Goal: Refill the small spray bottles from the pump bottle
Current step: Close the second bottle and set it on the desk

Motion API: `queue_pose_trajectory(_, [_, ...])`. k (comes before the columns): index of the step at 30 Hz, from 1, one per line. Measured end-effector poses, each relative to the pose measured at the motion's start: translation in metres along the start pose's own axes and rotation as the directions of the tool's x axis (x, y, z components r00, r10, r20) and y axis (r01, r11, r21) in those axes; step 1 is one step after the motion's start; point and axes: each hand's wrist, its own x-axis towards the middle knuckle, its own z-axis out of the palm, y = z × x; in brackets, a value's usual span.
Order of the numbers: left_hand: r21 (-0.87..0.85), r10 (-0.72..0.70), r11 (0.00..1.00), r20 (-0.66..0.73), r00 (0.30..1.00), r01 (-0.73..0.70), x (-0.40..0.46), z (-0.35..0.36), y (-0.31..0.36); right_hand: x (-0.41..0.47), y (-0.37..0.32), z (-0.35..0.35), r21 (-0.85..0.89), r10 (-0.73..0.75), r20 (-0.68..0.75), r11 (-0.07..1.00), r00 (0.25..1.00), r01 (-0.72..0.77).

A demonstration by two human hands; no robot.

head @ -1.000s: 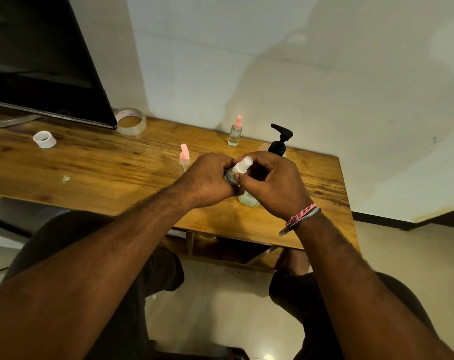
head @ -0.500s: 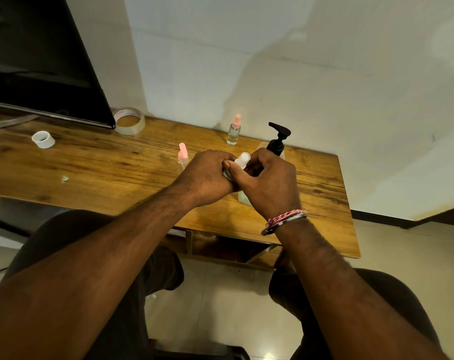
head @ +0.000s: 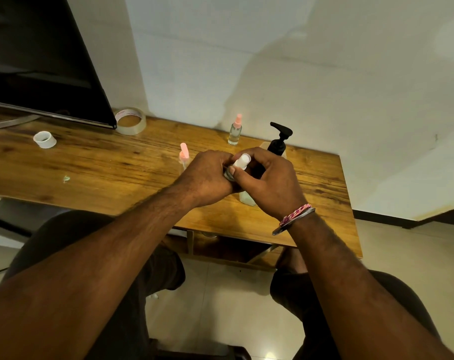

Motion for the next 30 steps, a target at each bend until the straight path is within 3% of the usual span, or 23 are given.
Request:
queue_pose_trajectory(4, [0.009,0.012,1.0,0.008,1.0,-0.012,-0.001,0.0,0.001,0.001,0.003,-0.011,-0.038,-0.027,0.055,0.999,0.998,0.029])
queue_pose_trajectory(12, [0.03,0.014,0.999,-0.056,0.998,-0.013,-0.001,0.003,0.002,-0.002,-0.001,0.011,-0.085,-0.017,-0.226,0.996,0.974,-0.003])
queue_pose_trajectory(19, [0.003,0.027,1.0,-0.055,0.998,-0.027,-0.002,0.002,0.0,-0.001,-0.003,0.01,-0.037,-0.063,-0.133,0.998,0.989,0.058])
queue_pose_trajectory(25, [-0.003,0.019,1.0,-0.039,0.999,-0.019,-0.002,-0.001,-0.003,0.002,0.004,-0.008,0.03,-0.041,0.089,0.999,0.995,0.039])
queue_pose_trajectory(30, [0.029,0.041,0.999,-0.052,0.998,-0.039,-0.003,0.003,0.0,0.001,0.003,-0.002,0.006,0.013,-0.088,1.0,0.996,-0.012])
